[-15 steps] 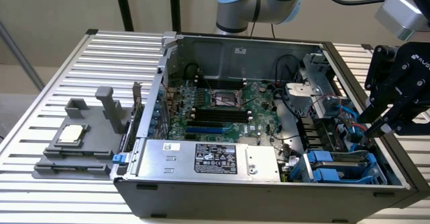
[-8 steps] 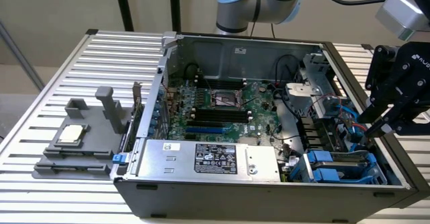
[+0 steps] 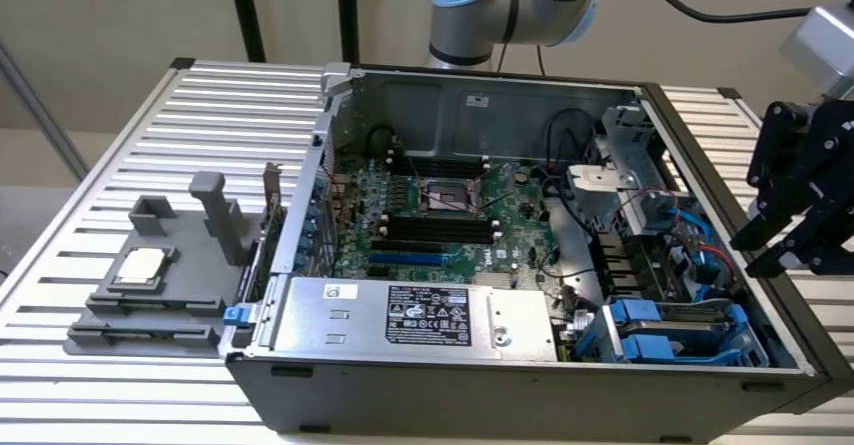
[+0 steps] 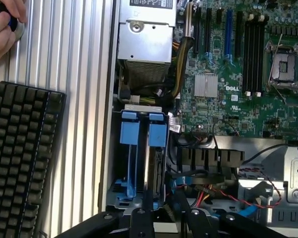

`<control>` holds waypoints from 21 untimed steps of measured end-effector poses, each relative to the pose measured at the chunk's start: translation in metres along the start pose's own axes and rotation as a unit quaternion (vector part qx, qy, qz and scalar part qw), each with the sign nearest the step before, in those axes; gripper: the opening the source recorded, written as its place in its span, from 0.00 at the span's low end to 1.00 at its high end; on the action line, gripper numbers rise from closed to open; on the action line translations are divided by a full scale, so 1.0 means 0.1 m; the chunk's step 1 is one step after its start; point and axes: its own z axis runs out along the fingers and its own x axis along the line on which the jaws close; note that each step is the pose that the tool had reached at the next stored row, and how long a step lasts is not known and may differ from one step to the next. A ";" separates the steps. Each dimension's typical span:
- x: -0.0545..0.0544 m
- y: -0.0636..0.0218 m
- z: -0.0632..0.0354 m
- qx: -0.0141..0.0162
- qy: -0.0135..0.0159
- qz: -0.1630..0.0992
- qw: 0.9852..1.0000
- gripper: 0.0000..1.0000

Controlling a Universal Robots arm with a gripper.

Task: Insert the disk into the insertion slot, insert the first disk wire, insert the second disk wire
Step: 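Insert the first disk wire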

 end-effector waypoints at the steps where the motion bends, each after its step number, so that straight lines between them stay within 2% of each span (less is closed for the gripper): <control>1: -0.01 -0.009 0.017 0.000 0.000 0.000 1.000 0.31; 7: -0.10 -0.028 0.132 0.000 0.000 -0.001 1.000 0.31; 10: -0.16 -0.050 0.182 0.000 0.004 -0.002 1.000 0.31; 12: -0.19 -0.062 0.206 0.000 0.010 -0.002 1.000 0.31; 15: -0.21 -0.069 0.228 -0.001 0.024 -0.002 1.000 0.31; 17: -0.21 -0.073 0.245 -0.001 0.032 -0.002 0.999 0.31; 19: -0.22 -0.078 0.271 -0.001 0.037 -0.003 0.999 0.31; 21: -0.23 -0.080 0.307 -0.002 0.038 -0.004 0.999 0.31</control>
